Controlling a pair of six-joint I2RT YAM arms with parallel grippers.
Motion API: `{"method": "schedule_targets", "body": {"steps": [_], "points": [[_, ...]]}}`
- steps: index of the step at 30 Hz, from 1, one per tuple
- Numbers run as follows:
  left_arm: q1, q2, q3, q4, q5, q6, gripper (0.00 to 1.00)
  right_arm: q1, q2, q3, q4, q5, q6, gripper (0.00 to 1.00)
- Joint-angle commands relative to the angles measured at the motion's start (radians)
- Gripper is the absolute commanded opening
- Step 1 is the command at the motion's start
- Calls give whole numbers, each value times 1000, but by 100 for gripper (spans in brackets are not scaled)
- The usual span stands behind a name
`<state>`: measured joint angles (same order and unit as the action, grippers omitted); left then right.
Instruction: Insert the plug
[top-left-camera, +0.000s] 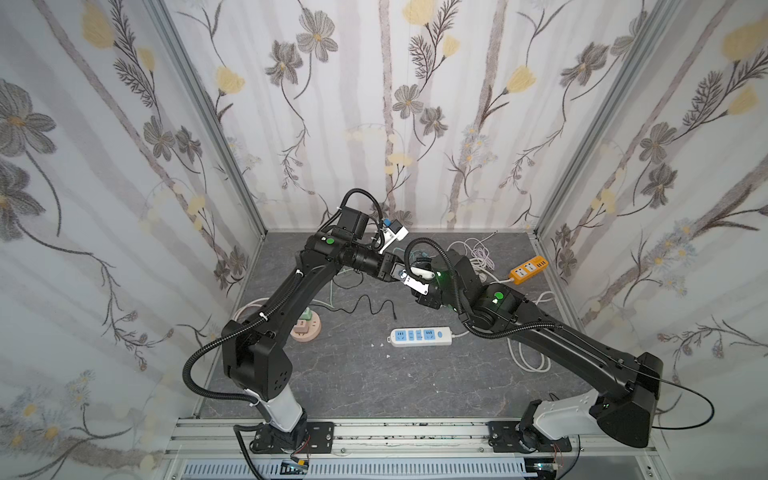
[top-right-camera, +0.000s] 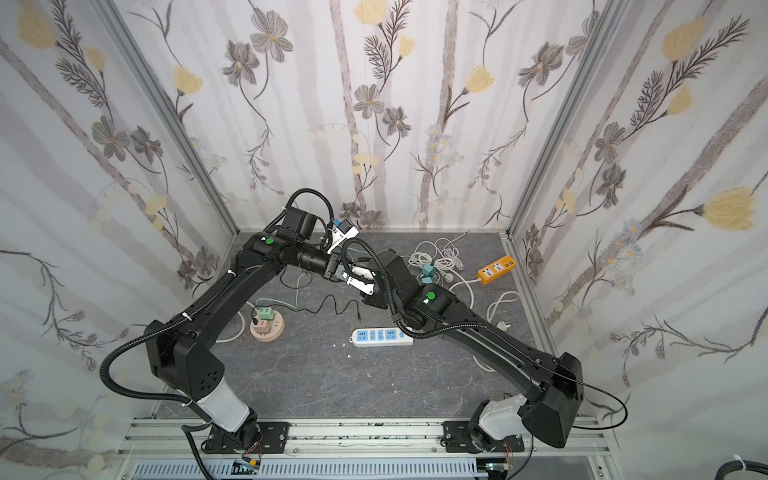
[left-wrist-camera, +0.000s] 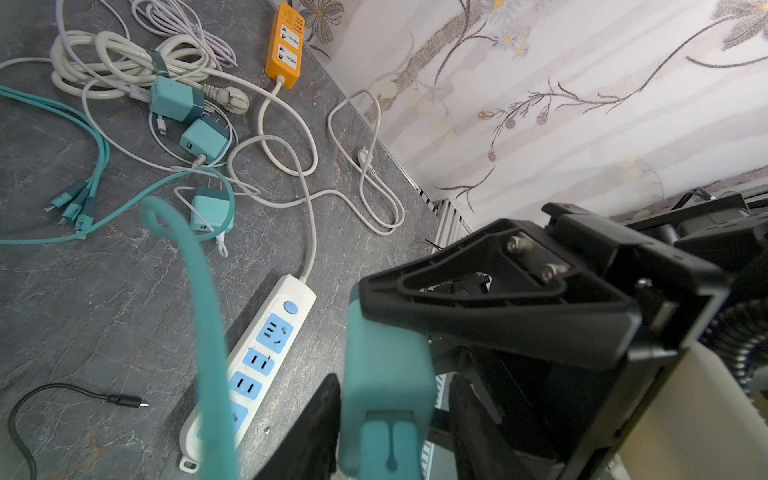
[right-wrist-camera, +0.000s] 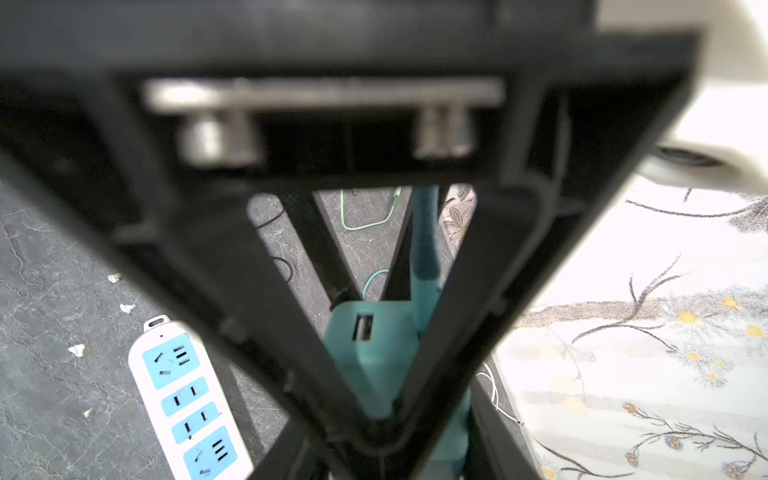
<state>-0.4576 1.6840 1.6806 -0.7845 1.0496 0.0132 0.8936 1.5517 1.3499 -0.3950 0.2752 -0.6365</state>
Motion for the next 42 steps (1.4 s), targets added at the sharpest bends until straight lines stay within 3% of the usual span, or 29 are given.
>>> {"method": "schedule_targets", "body": {"steps": [1,7,13,15,17,22,23,24,28,31,36,42], "points": [[0,10,2,-8,59,16,40,4,2,9,70,-32,14,33],[0,14,-2,51,81,-20,19,18,13,3,69,-73,0,33],[0,13,-12,87,102,-44,10,21,9,-26,74,-101,-16,34],[0,5,-20,108,97,-54,0,20,9,-26,75,-100,-4,40],[0,-10,-27,101,42,-31,0,17,-2,-26,71,-102,25,52],[0,-65,-63,-25,-299,165,0,2,-118,-94,28,-179,106,77],[0,-74,-79,-32,-370,197,0,-7,-155,-130,42,-187,139,82],[0,-82,-93,-33,-416,223,0,-19,-196,-177,79,-180,174,99],[-4,-85,-114,-48,-510,280,0,-74,-386,-420,366,-81,372,99],[-31,-65,-111,-92,-573,365,0,-158,-499,-591,537,25,610,99],[-134,-48,-165,-124,-712,568,0,-228,-551,-685,452,187,881,99],[-234,56,-119,-241,-795,686,0,-242,-552,-731,375,229,997,99]]}}
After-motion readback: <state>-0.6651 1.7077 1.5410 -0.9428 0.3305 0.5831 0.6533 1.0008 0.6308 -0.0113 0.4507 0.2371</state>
